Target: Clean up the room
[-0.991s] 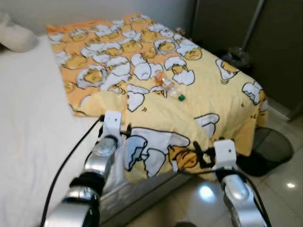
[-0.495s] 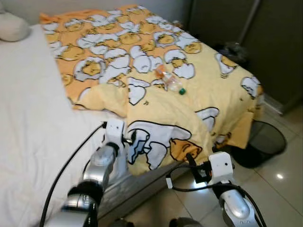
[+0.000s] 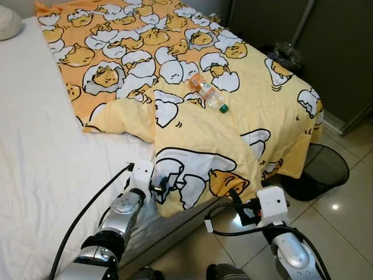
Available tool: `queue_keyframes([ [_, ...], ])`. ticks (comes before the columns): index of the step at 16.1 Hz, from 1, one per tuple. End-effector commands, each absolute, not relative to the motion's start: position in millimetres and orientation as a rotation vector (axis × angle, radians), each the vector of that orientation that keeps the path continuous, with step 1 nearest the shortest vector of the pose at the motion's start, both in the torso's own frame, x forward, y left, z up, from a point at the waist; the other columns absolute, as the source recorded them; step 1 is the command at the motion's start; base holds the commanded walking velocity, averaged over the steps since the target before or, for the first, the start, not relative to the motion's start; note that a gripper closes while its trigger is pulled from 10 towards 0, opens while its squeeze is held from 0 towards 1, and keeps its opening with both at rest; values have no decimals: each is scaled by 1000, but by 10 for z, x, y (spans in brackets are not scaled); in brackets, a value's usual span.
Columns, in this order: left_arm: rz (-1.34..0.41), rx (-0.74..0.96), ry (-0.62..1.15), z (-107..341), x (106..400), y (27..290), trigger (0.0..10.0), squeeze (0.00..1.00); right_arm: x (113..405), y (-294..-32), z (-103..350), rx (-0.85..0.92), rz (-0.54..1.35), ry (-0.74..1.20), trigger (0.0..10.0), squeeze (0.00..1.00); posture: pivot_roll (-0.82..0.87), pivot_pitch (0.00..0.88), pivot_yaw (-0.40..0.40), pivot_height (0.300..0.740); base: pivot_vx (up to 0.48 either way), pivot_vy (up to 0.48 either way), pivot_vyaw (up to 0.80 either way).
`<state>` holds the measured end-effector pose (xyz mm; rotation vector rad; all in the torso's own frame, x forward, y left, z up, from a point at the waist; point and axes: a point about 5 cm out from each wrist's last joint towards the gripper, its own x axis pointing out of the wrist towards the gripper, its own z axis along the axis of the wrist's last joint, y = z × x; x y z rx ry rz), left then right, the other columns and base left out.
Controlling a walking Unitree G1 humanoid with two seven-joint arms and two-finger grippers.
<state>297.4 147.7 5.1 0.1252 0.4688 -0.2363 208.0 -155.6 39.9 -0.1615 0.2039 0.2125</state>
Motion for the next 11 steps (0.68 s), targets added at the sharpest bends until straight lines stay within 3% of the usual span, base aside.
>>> queue_keyframes([
  [1, -255, 93, 486, -4, 2924, 1427, 10000, 0, 2052, -1571, 394, -172, 216, 221, 10000, 0, -226, 132, 12, 731, 0, 0, 0],
  [11, -411, 101, 469, -113, 2729, 1066, 10000, 0, 2054, -1609, 410, -194, 223, 225, 10000, 0, -228, 140, -3, 731, 0, 0, 0],
])
